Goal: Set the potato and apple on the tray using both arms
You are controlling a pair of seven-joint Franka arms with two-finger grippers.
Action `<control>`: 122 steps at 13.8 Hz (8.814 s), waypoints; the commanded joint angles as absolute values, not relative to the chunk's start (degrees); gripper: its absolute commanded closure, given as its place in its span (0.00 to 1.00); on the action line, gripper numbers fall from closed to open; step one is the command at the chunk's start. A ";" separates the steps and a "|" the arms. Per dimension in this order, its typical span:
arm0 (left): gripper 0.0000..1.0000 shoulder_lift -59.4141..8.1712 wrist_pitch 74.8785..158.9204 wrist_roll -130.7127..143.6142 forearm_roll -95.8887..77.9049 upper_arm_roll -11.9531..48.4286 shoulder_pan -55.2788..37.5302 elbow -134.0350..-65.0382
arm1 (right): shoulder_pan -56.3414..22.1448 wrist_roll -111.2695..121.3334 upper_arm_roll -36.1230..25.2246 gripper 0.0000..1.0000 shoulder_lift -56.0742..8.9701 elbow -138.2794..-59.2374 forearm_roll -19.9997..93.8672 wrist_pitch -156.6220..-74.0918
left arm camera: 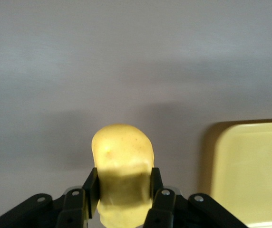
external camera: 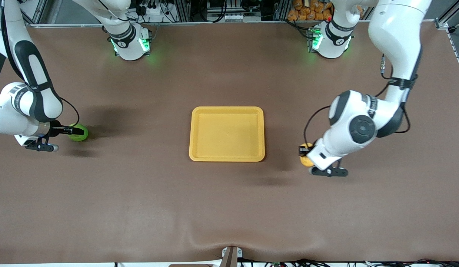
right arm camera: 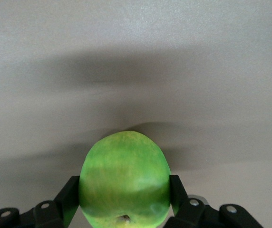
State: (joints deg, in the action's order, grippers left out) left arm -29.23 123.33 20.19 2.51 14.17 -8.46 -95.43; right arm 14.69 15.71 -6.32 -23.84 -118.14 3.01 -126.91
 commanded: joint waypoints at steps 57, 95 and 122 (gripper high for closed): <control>0.00 -7.74 89.21 10.64 9.50 13.89 5.00 -83.14 | -18.62 -55.18 5.54 1.00 -22.41 -101.25 14.85 -109.50; 0.00 1.85 83.41 5.63 4.22 5.89 2.11 -87.80 | -26.90 -70.31 4.83 0.00 -35.07 -88.25 13.98 -112.61; 0.00 3.08 81.65 4.48 2.46 8.53 2.64 -88.42 | -10.03 -43.00 5.27 0.00 -19.96 -73.56 1.85 -80.61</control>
